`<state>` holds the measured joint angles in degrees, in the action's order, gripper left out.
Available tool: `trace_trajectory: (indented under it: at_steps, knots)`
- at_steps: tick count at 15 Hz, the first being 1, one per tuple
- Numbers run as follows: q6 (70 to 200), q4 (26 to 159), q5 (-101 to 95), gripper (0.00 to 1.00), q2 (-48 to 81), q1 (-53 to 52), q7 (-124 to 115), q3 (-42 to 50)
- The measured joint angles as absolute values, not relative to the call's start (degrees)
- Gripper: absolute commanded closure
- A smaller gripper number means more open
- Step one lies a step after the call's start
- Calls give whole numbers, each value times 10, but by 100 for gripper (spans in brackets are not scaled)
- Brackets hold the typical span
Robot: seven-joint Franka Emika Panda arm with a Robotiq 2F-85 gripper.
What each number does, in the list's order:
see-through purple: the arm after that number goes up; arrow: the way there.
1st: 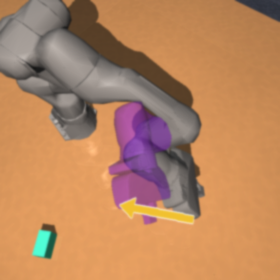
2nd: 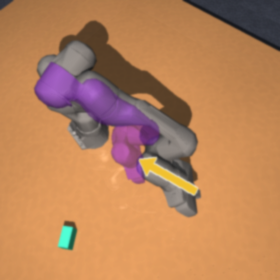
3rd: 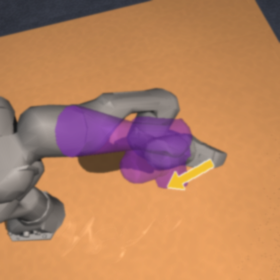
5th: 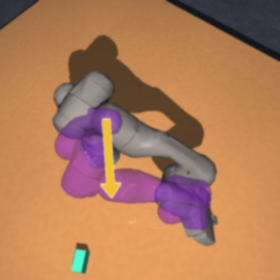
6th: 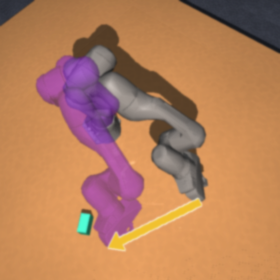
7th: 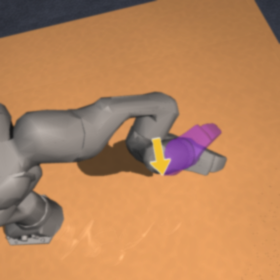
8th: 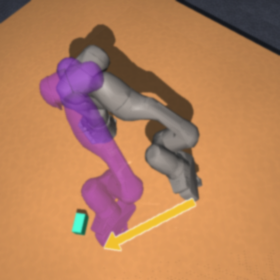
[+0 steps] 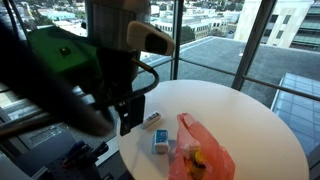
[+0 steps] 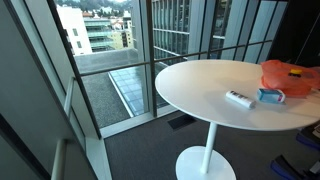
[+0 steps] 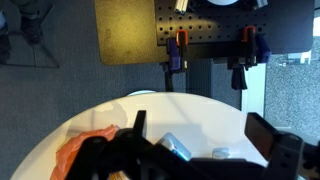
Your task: Put the blue box in the plastic
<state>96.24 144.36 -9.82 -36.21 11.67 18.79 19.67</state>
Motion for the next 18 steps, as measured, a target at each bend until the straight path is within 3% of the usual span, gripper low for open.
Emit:
trace_trajectory:
  at_steps: [18]
  knots:
    - [1001, 1443, -98, 0, -349, 109, 188, 190]
